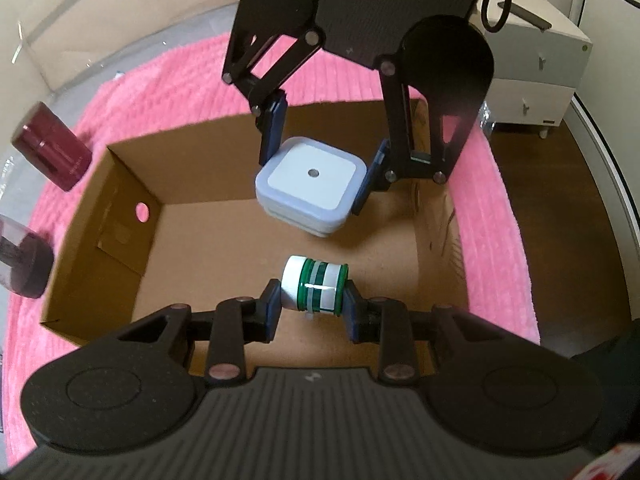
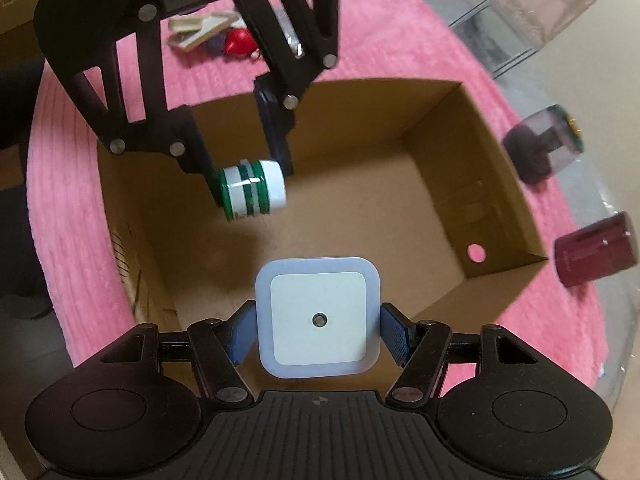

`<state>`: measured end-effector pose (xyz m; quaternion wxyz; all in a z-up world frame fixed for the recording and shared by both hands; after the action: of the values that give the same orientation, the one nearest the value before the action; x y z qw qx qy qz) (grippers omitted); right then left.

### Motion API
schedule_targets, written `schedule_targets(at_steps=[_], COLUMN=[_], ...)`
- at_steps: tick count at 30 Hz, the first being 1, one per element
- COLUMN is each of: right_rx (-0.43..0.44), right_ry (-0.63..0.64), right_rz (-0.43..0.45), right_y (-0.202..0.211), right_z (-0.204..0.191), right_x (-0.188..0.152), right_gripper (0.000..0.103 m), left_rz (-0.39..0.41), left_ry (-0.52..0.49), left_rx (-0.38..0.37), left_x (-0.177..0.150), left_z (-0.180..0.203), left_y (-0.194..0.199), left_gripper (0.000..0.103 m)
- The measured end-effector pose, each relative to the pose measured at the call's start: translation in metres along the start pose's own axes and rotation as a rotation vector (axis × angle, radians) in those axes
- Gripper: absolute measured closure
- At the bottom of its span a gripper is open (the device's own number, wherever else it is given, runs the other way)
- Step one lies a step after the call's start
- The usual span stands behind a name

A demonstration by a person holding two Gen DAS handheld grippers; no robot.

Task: Organize rigid objects
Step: 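Carry the spool and night-light with both tools into the cardboard box, then open the left tool to drop the spool while the right tool releases the night-light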

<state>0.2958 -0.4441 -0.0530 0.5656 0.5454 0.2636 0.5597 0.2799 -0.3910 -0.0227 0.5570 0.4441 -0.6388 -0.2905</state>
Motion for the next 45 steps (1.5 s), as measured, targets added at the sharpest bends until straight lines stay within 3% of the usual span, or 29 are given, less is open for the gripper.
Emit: schedule_targets(at_steps=[14, 29, 45], right_rx=[0.09, 0.132, 0.133], right_ry=[0.049, 0.069, 0.073], right_rz=[-0.073, -0.091, -0.084], right_y=[-0.049, -0.077, -0.082], right_z=[0.003, 0.003, 0.006], right_x=[0.0, 0.002, 0.005], right_gripper=[0.041, 0.041, 0.041], left_rz=[-0.067, -0.149, -0.149], left_ry=[0.024, 0.014, 0.027], left_rx=[-0.058, -0.108, -0.134], left_x=[-0.008, -0.017, -0.022], left_z=[-0.005, -0.009, -0.009], left_y=[-0.039, -0.069, -0.079], left_gripper=[0.076, 0.076, 0.074])
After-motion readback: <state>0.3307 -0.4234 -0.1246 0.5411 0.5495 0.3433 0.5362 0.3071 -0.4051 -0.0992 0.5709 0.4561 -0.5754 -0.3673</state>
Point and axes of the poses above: each gripper's, at about its wrist camera, not at the fingertips, and y roughly against the way its jaws point, z to its right, x to its top, the point moved 8 cm from there along -y, roughly the way its jaws point, and after that the axes turned 1 degree about -y, right-handed, at the moved point
